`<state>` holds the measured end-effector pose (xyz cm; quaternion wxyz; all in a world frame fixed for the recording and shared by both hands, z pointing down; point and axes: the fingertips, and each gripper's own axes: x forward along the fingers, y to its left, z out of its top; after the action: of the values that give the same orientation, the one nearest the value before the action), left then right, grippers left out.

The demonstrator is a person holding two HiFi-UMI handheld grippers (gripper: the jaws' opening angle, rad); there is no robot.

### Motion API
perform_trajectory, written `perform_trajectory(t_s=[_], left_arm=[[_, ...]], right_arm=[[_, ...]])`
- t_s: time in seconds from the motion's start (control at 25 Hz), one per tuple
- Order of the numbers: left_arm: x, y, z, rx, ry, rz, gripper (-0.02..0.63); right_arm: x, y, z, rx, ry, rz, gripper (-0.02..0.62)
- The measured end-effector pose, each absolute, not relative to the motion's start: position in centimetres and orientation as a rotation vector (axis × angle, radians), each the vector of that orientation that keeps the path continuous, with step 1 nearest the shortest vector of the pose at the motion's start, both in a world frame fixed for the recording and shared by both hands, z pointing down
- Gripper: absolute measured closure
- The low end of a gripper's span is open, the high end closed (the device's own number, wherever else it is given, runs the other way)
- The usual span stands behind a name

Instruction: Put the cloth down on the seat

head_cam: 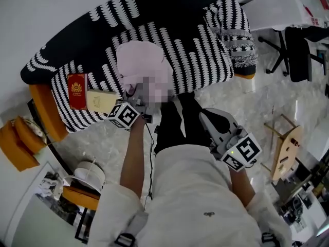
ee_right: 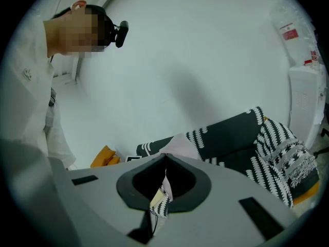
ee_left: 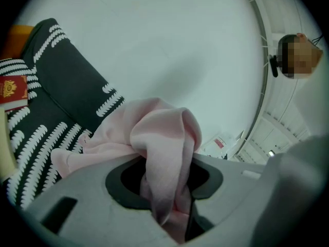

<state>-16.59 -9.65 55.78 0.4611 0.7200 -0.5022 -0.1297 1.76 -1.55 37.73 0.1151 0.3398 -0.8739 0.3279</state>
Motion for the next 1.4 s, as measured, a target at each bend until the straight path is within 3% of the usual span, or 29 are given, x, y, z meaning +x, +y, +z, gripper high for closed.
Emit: perform_trajectory(t_s=[1.4], left_arm=[[-16.6,-9.4,78.5,1.453,-1.207,0.005,0.445]], right_arm=[[2.2,-3.0,47.4,1.081,-2.334,1.178,0.586]])
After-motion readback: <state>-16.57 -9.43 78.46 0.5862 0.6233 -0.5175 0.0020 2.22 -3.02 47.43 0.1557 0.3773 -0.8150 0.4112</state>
